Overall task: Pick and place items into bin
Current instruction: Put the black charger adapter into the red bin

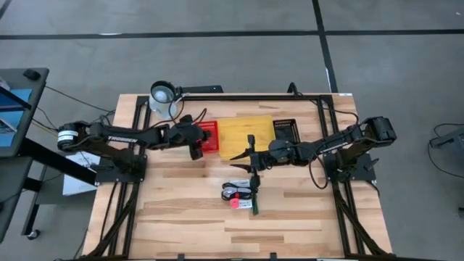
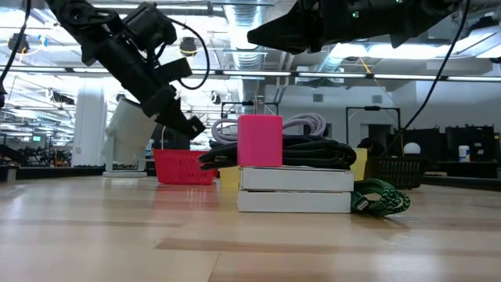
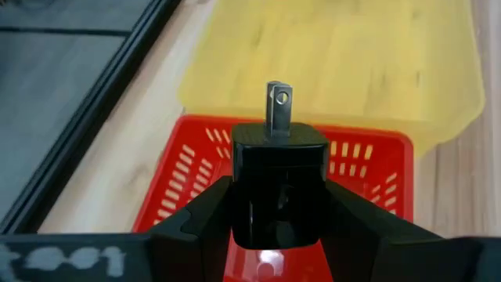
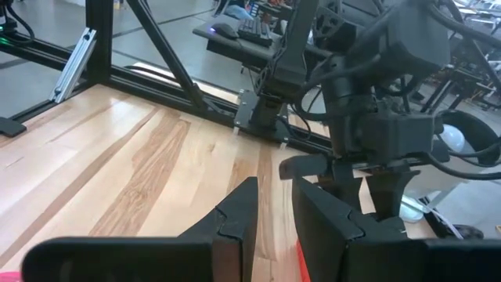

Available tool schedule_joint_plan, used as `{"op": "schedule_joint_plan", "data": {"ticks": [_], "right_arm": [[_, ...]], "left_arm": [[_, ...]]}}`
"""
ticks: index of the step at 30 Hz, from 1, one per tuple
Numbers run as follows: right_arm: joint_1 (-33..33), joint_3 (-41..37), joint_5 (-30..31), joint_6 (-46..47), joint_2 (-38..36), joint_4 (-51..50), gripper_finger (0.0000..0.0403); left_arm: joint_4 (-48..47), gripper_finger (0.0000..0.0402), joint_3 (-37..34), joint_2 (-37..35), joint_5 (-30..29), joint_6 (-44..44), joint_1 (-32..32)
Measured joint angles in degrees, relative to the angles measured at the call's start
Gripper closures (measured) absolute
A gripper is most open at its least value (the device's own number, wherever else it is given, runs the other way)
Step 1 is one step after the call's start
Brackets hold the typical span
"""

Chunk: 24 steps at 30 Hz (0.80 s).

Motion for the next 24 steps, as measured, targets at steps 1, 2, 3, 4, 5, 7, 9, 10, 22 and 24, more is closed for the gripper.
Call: {"op": "schedule_joint_plan", "data": {"ticks": [1,2,3,4,5,7,9,10,22,24], "right_arm": [[0.0,0.0,0.0,0.0,0.0,0.0,0.0326],[0.0,0.0,0.0,0.0,0.0,0.0,0.0326],[0.0,0.0,0.0,0.0,0.0,0.0,0.0326],[0.0,0.0,0.0,0.0,0.0,0.0,0.0326],[0.0,0.0,0.0,0.0,0.0,0.0,0.0326],[0.0,0.0,0.0,0.0,0.0,0.0,0.0326],[0.0,0.0,0.0,0.0,0.0,0.0,0.0326],[0.0,0.0,0.0,0.0,0.0,0.0,0.0326],[0.0,0.0,0.0,0.0,0.0,0.0,0.0326],[0.0,0.0,0.0,0.0,0.0,0.0,0.0326]], "left_arm": [[-0.1,0.0253,0.0,0.0,0.0,-0.1,0.3],[-0.3,0.0252,0.0,0.0,0.0,-0.2,0.6],[-0.7,0.0251,0.0,0.0,0.0,-0.2,0.8],[-1.2,0.0250,0.0,0.0,0.0,-0.2,1.0],[-1.6,0.0250,0.0,0.0,0.0,-0.2,1.2],[-2.2,0.0250,0.0,0.0,0.9,-0.2,1.4],[-3.0,0.0249,0.0,0.0,1.7,-0.2,1.5],[-3.0,0.0249,0.0,0.0,2.0,-0.2,1.5],[-3.3,0.0248,0.0,0.0,2.0,0.0,1.5],[-3.2,0.0248,0.0,0.0,2.0,0.1,1.5]]}}
